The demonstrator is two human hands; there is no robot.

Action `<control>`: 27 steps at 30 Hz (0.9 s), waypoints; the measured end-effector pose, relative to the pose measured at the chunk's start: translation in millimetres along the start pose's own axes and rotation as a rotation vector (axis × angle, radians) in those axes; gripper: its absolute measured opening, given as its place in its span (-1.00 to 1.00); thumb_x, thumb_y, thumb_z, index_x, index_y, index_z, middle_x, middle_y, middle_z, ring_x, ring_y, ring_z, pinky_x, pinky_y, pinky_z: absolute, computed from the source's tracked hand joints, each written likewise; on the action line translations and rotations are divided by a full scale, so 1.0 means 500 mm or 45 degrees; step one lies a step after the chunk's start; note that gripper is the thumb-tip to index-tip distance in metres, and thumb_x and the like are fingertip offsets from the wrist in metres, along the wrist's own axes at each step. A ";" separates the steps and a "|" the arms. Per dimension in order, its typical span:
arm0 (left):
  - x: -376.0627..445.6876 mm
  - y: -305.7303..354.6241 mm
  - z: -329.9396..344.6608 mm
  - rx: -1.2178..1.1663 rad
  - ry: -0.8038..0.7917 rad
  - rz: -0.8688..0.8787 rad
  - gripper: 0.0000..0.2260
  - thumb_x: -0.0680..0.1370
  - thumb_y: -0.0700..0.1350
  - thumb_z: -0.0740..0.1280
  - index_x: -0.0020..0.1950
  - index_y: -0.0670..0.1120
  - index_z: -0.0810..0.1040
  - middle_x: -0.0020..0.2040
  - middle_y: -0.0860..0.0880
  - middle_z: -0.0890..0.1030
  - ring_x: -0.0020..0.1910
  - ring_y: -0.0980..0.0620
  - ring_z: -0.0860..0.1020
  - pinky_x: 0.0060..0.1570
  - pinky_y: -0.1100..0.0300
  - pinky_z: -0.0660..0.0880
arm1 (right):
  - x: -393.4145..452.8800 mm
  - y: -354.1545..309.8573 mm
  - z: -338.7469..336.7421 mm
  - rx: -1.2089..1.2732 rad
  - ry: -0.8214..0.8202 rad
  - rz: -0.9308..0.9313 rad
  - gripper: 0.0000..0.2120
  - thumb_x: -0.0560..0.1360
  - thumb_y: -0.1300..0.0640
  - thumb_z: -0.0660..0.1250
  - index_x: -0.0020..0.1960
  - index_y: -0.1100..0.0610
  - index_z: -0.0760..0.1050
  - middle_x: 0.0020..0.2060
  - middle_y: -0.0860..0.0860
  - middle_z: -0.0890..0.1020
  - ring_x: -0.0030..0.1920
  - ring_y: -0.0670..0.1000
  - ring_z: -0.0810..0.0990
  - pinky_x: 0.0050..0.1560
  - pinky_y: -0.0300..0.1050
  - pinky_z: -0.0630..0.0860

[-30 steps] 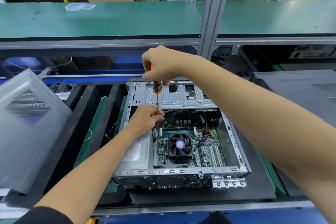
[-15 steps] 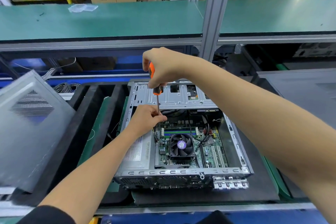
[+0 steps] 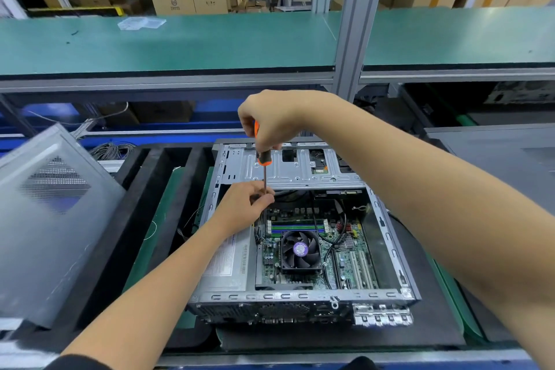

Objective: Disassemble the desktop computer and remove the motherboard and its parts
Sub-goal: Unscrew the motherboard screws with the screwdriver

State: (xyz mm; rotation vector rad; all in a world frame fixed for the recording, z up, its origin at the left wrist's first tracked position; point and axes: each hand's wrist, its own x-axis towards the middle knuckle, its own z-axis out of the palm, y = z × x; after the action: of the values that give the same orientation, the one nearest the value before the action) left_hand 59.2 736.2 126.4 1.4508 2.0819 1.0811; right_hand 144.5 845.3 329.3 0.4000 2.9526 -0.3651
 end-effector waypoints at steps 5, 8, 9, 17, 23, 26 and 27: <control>0.007 -0.010 0.001 0.039 -0.006 -0.026 -0.79 0.55 -0.12 0.37 -0.28 0.00 0.65 -0.43 -0.05 0.59 -0.53 0.05 0.36 -0.46 0.13 0.32 | 0.008 0.002 0.005 0.161 0.070 -0.007 -0.85 0.46 0.09 0.36 -0.06 0.15 0.47 -0.20 0.05 0.64 -0.33 0.01 0.69 -0.35 -0.17 0.48; 0.009 -0.013 0.002 0.038 0.013 -0.042 -0.80 0.51 -0.06 0.42 -0.28 -0.12 0.64 -0.40 -0.14 0.59 -0.45 -0.08 0.46 -0.39 0.10 0.40 | 0.009 0.001 0.013 0.019 0.203 0.055 -0.72 0.50 -0.04 0.30 -0.19 0.17 0.40 -0.35 0.04 0.58 -0.44 0.05 0.64 -0.40 -0.16 0.43; 0.010 -0.014 0.002 0.036 0.021 -0.040 -0.77 0.50 -0.04 0.44 -0.28 -0.15 0.63 -0.38 -0.16 0.59 -0.40 -0.11 0.50 -0.37 0.11 0.42 | 0.009 0.000 0.013 -0.051 0.224 0.089 -0.69 0.50 -0.05 0.30 -0.25 0.15 0.36 -0.41 0.02 0.54 -0.49 0.05 0.60 -0.43 -0.17 0.40; 0.009 -0.018 0.002 0.021 0.091 -0.023 -0.66 0.42 -0.03 0.52 -0.39 -0.17 0.46 -0.53 0.05 0.41 -0.50 0.16 0.34 -0.44 0.38 0.32 | 0.011 -0.003 0.002 -0.008 -0.011 0.001 -0.85 0.40 0.20 0.44 -0.08 0.21 0.54 -0.30 0.04 0.68 -0.40 -0.08 0.68 -0.38 -0.22 0.50; 0.010 -0.017 0.002 0.053 0.100 -0.023 -0.64 0.43 0.01 0.50 -0.38 -0.17 0.46 -0.52 0.05 0.41 -0.50 0.17 0.34 -0.44 0.36 0.31 | 0.015 0.021 0.025 0.357 0.194 -0.014 -0.73 0.38 0.05 0.51 -0.06 0.14 0.49 -0.15 0.04 0.62 -0.38 -0.10 0.65 -0.48 -0.33 0.45; 0.012 -0.017 0.001 0.106 0.129 -0.035 -0.63 0.45 0.05 0.47 -0.38 -0.14 0.44 -0.52 0.07 0.40 -0.50 0.16 0.35 -0.46 0.35 0.28 | 0.009 0.036 0.042 0.677 0.245 0.041 -0.69 0.39 0.03 0.55 -0.14 0.18 0.47 -0.26 0.05 0.63 -0.31 0.00 0.69 -0.37 -0.24 0.57; 0.012 -0.017 0.002 0.116 0.136 -0.032 -0.63 0.46 0.05 0.46 -0.39 -0.12 0.43 -0.52 0.07 0.39 -0.50 0.16 0.35 -0.46 0.35 0.26 | 0.007 0.039 0.047 0.692 0.225 0.043 -0.69 0.40 0.03 0.54 -0.17 0.18 0.47 -0.28 0.08 0.64 -0.29 0.03 0.69 -0.34 -0.20 0.61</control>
State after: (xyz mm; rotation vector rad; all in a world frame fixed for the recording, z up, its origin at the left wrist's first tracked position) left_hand 52.1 740.7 120.1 1.4339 2.2445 1.0895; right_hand 149.0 858.5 301.6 0.5629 2.9665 -1.1914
